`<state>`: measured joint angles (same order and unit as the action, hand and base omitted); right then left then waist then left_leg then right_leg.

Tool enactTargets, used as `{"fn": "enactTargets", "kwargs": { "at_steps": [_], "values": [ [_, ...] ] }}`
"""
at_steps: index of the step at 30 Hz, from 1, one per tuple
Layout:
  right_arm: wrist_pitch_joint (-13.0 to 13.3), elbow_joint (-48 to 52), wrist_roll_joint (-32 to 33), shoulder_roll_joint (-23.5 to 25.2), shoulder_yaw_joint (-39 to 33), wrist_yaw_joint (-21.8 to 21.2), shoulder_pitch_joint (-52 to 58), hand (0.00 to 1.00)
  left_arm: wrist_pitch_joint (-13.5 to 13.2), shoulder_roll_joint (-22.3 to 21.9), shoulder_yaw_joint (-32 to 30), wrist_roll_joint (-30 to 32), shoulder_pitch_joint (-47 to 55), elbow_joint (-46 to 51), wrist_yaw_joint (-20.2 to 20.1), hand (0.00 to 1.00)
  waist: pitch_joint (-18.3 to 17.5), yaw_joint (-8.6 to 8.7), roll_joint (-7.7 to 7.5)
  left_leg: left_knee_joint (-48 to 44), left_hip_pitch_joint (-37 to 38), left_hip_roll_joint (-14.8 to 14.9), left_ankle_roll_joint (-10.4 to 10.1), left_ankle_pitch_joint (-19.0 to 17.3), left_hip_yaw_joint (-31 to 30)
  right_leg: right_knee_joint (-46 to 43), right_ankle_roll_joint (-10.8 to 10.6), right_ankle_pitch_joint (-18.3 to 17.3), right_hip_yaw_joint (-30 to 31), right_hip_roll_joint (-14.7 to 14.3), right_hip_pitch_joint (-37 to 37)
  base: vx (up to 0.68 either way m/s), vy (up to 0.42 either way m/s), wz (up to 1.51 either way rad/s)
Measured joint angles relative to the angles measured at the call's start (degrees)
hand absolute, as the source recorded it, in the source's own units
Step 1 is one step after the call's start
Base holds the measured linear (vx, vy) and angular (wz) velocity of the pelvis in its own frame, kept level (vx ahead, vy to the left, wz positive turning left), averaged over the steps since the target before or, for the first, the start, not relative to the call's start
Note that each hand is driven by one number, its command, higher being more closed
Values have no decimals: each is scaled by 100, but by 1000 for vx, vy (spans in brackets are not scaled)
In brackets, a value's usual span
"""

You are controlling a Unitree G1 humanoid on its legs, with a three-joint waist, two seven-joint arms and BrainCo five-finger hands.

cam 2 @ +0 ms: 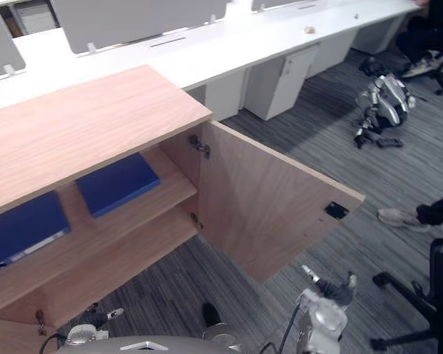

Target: Walk over to the cabinet, pick up the folder, carry it to the office cabinet, place the folder inside the office cabinet, then close the office cabinet door

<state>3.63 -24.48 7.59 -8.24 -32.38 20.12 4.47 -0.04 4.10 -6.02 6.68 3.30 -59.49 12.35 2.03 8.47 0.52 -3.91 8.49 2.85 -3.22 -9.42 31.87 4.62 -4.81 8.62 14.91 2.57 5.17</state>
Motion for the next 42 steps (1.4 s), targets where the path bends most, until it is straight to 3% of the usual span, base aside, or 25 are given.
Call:
{"fn": "enactTargets", "kwargs": {
  "at_steps": [6,12,18,29,34,42],
  "values": [
    [49,-86,1,-866,26,3,-890,0,-53,24,176,25,-50,35,-53,0,113,99,249,-23,5,12,-9,-56,111,5,-36,38,44,-54,60,-17,-38,-12],
    [128,-583,172,-1785,511,-61,-1407,0,-103,41,286,25,44,30,-149,0,183,104,356,-26,4,42,-10,-57,104,42,32,-14,28,-60,62,-47,-54,0],
    [129,-737,151,-2188,1104,-393,-1552,0,-132,52,492,34,215,4,-205,0,245,120,430,-43,-17,60,-11,-56,84,46,39,-41,-20,-59,76,-49,-59,2],
    [119,-794,-134,-2139,1655,-492,-1675,0,-137,44,558,173,246,-21,-235,0,248,119,434,-90,-132,105,-11,-53,-62,48,-3,-22,-171,-62,113,-38,-51,5],
    [113,-226,-356,-1913,1792,-500,-1263,0,-135,40,618,328,197,-23,-235,0,250,157,388,-88,-109,126,-16,-49,-62,48,-18,-11,-171,-86,106,-56,-55,-3],
    [114,1591,-524,-654,2215,-501,358,0,-113,37,627,379,110,-172,-226,0,199,246,154,-90,-43,237,-84,-11,-50,48,106,-3,-320,-150,90,-62,-66,-8]
  ]
}}
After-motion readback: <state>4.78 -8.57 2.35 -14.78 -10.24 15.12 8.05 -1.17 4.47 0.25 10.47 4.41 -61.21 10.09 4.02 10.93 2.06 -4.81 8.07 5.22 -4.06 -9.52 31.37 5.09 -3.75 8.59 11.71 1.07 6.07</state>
